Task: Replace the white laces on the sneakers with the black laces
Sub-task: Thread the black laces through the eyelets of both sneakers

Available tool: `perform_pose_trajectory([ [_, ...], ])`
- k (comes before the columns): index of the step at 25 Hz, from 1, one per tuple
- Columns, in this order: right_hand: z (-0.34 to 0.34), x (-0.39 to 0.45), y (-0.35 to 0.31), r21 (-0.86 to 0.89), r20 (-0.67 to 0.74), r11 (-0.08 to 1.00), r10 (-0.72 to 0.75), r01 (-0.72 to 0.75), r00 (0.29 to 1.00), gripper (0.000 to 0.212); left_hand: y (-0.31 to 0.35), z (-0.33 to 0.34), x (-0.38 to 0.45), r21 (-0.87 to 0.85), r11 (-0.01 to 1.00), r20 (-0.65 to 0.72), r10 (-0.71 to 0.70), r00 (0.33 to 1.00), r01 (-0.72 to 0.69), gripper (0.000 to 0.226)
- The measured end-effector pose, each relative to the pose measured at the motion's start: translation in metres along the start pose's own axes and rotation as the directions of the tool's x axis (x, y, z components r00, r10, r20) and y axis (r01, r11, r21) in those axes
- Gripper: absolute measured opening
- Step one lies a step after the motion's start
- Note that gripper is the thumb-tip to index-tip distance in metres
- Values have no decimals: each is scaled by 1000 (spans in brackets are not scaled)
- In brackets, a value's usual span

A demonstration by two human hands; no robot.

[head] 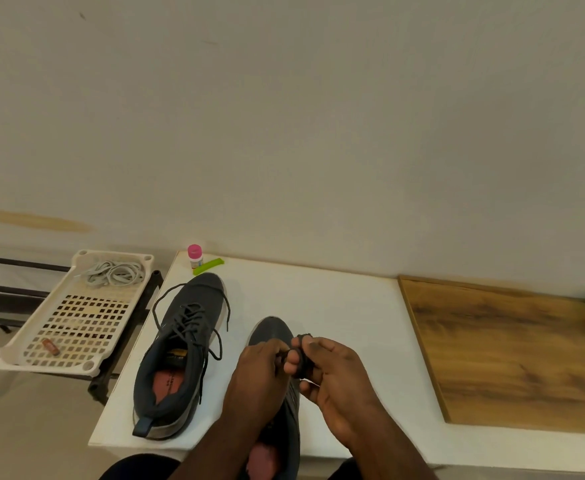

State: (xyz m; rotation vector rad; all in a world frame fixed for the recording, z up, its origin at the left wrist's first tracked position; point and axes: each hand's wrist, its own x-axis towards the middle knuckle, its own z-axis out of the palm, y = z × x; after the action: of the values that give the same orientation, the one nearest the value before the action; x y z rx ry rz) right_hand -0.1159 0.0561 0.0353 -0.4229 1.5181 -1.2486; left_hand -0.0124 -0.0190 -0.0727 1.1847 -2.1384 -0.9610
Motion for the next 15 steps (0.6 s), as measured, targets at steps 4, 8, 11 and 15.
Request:
perform_pose_trajectory([
  [4, -5, 5, -7, -216, -64, 969, -137, 120, 989, 21, 3, 1, -3, -49, 999, 6, -11, 1000, 11, 21],
  [8, -4, 6, -2, -371, -92, 906, -255, 205, 962, 27, 7, 6, 2, -35, 998, -28, -52, 998, 51, 24],
  [11, -11, 15, 8, -560, -140, 791, -384, 247, 912, 26, 14, 1, 17, -66, 986, -70, -159, 985, 154, 22],
  [15, -21, 22, 5, -448, -208, 827, -465, 339, 860, 10, 28, -15, 35, -75, 982, 17, -173, 985, 174, 14],
])
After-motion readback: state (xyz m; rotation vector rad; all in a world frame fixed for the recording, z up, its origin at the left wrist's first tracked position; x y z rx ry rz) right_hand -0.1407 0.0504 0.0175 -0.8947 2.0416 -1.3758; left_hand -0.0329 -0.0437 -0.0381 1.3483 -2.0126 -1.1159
